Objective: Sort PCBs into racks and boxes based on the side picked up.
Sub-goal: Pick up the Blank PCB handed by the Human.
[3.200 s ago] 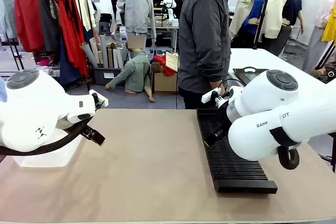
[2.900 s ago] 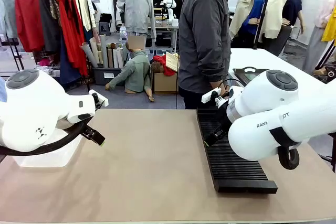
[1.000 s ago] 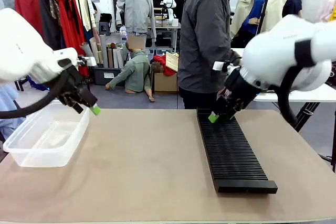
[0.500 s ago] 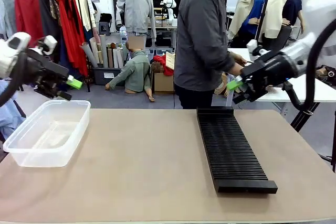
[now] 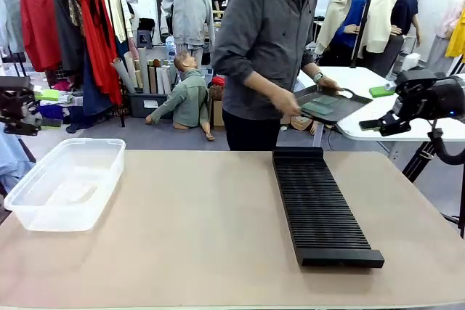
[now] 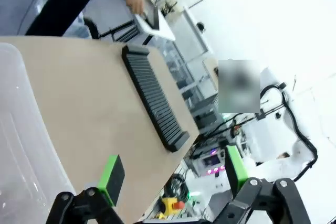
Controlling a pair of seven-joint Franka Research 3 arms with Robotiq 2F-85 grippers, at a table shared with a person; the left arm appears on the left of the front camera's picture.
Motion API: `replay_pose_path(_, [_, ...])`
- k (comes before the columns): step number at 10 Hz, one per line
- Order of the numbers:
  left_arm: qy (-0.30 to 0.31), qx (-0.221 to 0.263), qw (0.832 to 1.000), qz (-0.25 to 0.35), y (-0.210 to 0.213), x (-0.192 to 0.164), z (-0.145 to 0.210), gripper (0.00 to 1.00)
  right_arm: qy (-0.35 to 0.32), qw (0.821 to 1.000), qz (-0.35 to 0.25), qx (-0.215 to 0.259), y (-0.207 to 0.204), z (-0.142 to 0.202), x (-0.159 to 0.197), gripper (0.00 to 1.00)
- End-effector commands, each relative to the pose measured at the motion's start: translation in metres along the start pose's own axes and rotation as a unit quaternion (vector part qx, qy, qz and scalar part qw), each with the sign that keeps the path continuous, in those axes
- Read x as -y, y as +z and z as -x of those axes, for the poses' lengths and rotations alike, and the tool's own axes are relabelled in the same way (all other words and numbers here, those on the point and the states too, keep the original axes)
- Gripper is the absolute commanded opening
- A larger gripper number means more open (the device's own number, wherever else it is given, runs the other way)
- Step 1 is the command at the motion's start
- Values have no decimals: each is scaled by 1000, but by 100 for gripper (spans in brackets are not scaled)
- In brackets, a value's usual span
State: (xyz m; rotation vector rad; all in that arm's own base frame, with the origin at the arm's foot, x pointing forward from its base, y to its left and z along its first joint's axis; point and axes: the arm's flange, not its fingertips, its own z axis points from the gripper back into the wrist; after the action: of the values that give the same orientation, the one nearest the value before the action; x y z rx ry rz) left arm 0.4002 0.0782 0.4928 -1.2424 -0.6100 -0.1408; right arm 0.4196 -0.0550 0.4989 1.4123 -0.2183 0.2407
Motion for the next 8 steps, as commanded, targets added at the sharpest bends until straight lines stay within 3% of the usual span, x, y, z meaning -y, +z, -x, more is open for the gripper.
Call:
replay_pose_path(1, [-10,19,1000,22,1,-5,4,100,8,999,-15,34,-1,4,9,100])
replay_pose_path(5, [-14,-8,1000,9,-4,-9,-1,100,3,999,0,36,7,9,27,100])
replay_pose_path(8, [2,3,1000,9,0,-9,3,100,-11,1000,-6,28,11,8,19,100])
